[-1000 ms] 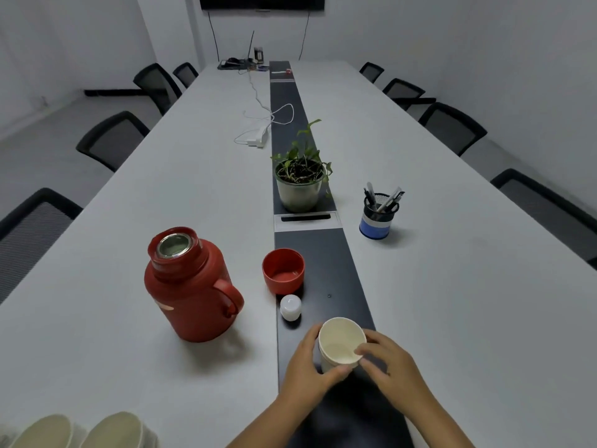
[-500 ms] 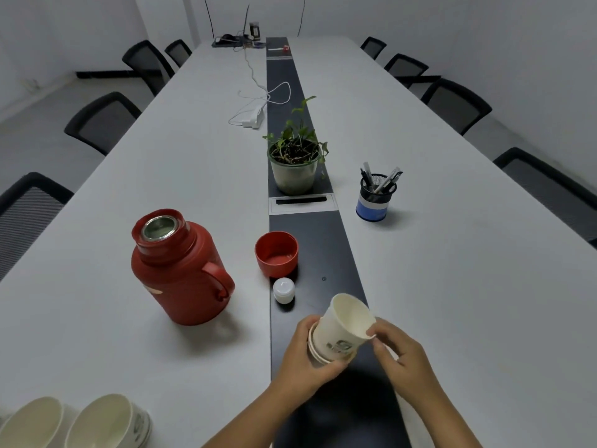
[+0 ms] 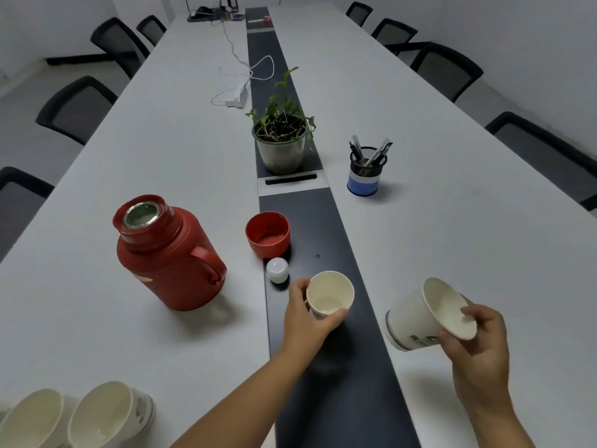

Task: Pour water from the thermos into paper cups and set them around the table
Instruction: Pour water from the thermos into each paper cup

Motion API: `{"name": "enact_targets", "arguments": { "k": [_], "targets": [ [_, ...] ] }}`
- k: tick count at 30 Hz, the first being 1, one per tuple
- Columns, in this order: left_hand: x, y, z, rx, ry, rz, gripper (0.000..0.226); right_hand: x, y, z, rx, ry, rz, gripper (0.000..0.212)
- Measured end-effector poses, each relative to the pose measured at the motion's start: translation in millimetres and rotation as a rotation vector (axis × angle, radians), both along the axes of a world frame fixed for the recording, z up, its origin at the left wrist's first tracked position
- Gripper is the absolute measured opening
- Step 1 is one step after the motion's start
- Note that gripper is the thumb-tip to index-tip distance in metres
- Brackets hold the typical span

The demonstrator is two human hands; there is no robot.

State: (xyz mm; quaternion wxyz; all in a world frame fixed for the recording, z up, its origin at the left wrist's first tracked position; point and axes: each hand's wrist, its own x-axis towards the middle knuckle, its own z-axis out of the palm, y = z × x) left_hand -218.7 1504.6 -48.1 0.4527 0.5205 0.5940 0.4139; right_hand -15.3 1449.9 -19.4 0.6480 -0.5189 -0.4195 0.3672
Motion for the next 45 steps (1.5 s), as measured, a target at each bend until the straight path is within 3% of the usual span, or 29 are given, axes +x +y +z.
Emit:
{"name": "enact_targets", "arguments": {
  "k": [6, 10, 15, 18, 21, 24, 27, 31, 45],
  "targets": [
    [7, -4, -12, -0.057, -0.017, -0.031, 0.068, -5, -25, -15, -0.166, -0.125, 0.021, 0.083],
    [-5, -16, -8, -0.119, 0.086, -0.021, 0.086, -20, -35, -21, -0.231, -0.186, 0.075, 0.076],
    [-55, -89, -8, -0.022, 0.286, 0.03, 0.047, -62, -47, -23, -0.238, -0.303, 0.243, 0.078],
    [-98, -154, -19, -0.065, 0.498, 0.027, 0.035, -103, -55, -23, -0.244, -0.358, 0.454, 0.09],
    [-138, -217, -21, -0.037, 0.666, 0.083, 0.023, -152, -70, -26, -0.292, -0.387, 0.702, 0.088],
    [-170, -265, -24, -0.086, 0.8, 0.174, 0.064, -203, -84, -30, -0.327, -0.437, 0.912, 0.086],
    [-196, -300, -26, -0.252, 0.912, 0.209, 0.074, -248, -95, -34, -0.293, -0.521, 1.027, 0.088],
    [-214, -330, -35, -0.357, 0.933, 0.228, 0.081, -298, -108, -36, -0.171, -0.568, 1.089, 0.078],
    [-231, -346, -60, -0.164, 1.138, 0.326, 0.075, -344, -130, -48, -0.187, -0.598, 1.002, 0.075]
  ]
}}
